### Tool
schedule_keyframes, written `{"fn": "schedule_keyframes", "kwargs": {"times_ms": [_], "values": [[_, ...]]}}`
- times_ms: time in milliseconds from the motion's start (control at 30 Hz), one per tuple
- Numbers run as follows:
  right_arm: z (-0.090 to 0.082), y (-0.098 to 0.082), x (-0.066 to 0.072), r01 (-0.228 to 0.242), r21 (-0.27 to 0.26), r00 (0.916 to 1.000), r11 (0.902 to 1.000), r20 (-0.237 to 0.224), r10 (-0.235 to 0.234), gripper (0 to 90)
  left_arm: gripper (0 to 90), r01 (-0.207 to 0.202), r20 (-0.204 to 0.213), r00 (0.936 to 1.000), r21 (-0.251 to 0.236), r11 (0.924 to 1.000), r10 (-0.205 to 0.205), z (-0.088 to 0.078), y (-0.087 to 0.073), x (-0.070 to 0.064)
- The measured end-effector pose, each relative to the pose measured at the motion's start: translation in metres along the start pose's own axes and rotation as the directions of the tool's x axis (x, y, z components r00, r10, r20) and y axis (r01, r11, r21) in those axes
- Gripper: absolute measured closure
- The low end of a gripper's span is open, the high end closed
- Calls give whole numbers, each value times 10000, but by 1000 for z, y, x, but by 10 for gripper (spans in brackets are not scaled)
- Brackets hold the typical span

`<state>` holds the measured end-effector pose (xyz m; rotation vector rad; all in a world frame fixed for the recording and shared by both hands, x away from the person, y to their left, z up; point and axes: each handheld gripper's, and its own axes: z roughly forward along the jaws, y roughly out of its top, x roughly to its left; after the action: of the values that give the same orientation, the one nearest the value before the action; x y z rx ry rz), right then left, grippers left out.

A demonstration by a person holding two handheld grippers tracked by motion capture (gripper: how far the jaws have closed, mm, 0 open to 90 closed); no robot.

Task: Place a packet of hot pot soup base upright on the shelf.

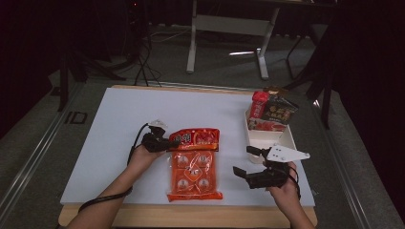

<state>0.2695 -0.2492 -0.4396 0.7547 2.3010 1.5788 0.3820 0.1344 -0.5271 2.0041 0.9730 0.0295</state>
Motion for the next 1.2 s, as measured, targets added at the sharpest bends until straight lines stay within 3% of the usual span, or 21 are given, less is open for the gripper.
{"fn": "schedule_keyframes", "kwargs": {"times_ms": [33, 167, 233, 267, 433, 633, 800, 900, 1067, 1200], "values": [[0, 0, 0, 320, -6, 9993, 9995, 217, -320, 132, 889, -39, -20, 10000, -58, 10000, 39, -1, 1, -2], [2, 0, -2, 447, 84, 9988, 9990, 214, -448, 155, 890, -128, 35, 9999, -277, 9995, 129, -9, 6, -8], [3, 0, -2, 674, 238, 9966, 9974, 453, -684, 155, 890, -158, 37, 9999, -387, 9991, 160, -14, 9, -12], [2, 0, -1, 866, 225, 9919, 9960, 910, -883, 150, 890, -195, 52, 9998, -425, 9989, 197, -16, 11, -14], [-2, 5, 0, 275, 400, 9953, 9988, 922, -311, 123, 890, -372, 48, 9993, -660, 9971, 376, -24, 16, -24], [-4, 8, 4, 57, 398, 9970, 9992, 770, -88, 104, 891, -651, 158, 9977, -803, 9946, 665, -32, 22, -32], [-2, 8, 5, 33, 528, 9984, 9986, 569, -63, 105, 891, -633, 398, 9968, -1252, 9901, 688, -38, 23, -40], [-2, 10, 5, -25, 333, 9979, 9994, 650, 3, 104, 891, -791, 515, 9948, -1456, 9862, 874, -45, 24, -47], [3, 17, 2, -177, 194, 9981, 9997, 599, 165, 105, 892, -1274, 689, 9877, -1691, 9773, 1407, -54, 29, -61], [8, 18, -2, -335, 100, 9978, 9994, 580, 329, 107, 892, -1720, 981, 9761, -1977, 9651, 1940, -59, 31, -70]]}}
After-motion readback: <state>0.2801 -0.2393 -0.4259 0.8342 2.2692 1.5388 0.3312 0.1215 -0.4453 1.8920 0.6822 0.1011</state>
